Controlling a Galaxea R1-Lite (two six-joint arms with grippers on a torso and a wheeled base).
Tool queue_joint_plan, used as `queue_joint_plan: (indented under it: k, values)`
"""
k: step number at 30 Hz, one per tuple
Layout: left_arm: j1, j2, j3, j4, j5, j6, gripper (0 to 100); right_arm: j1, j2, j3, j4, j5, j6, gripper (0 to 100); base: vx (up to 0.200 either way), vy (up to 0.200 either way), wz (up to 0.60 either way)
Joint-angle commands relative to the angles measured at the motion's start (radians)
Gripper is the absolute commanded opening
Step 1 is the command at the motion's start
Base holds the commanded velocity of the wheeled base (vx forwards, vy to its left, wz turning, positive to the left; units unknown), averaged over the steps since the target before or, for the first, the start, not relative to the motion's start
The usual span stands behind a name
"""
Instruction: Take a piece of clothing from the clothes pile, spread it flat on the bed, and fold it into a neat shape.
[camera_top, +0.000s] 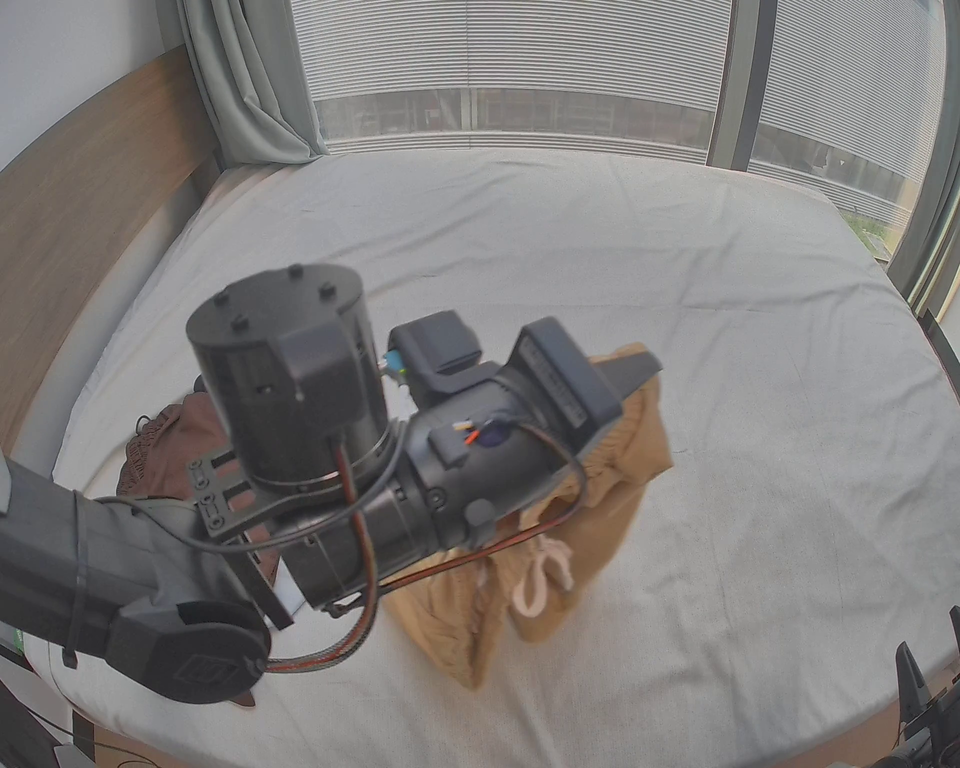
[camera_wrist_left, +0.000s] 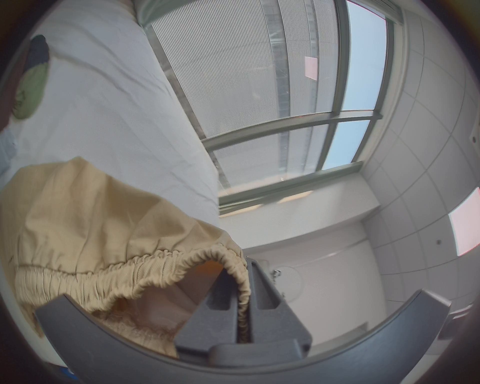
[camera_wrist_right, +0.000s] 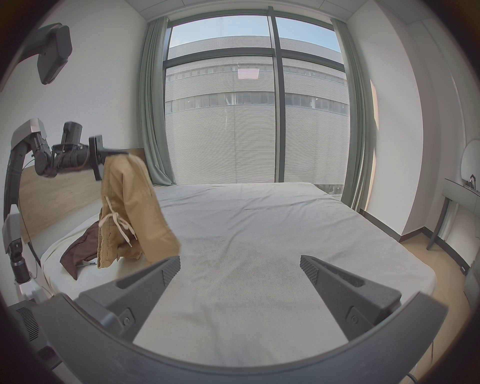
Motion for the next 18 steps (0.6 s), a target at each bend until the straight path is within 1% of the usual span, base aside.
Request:
queue_joint_plan:
  k: [1,2,4,7,9,12,15,16,17,18]
  values:
    - [-0.087,0.009,-0.155,0.014,-0.042,-0.042,0,0.003,-0.016,0.016,0.0,0.0,0.001,100,0.0,0.0,0.0]
    - [-0.09,0.006,-0.167,0.015,-0.042,-0.049,0,0.003,-0.016,0.016,0.0,0.0,0.001,100,0.0,0.0,0.0]
    - [-0.095,-0.016,-0.228,0.02,-0.041,-0.126,0,0.001,-0.016,0.016,0.0,0.0,0.003,100,0.0,0.0,0.0]
    - [-0.09,-0.043,-0.273,0.02,-0.03,-0.214,0,0.001,-0.016,0.016,0.0,-0.001,0.001,100,0.0,0.0,0.0]
    - [-0.076,-0.048,-0.281,0.027,-0.028,-0.23,0,0.001,-0.016,0.016,0.0,0.0,0.001,100,0.0,0.0,0.0]
    - [-0.016,-0.049,-0.238,0.066,-0.002,-0.229,0,0.001,-0.016,0.016,0.0,0.0,0.001,100,0.0,0.0,0.0]
    - [0.016,-0.049,-0.17,0.072,0.022,-0.218,0,0.001,-0.016,0.016,0.0,-0.001,0.001,100,0.0,0.0,0.0]
    - [0.036,-0.049,-0.119,0.066,0.029,-0.198,0,0.001,-0.016,0.016,0.0,0.0,0.001,100,0.0,0.0,0.0]
    - [0.039,-0.049,-0.107,0.066,0.027,-0.192,0,0.001,-0.016,0.016,0.0,0.0,0.001,100,0.0,0.0,0.0]
    - [0.054,-0.046,-0.04,0.063,0.029,-0.145,0,0.0,-0.016,0.016,0.0,-0.001,0.001,100,0.0,0.0,0.0]
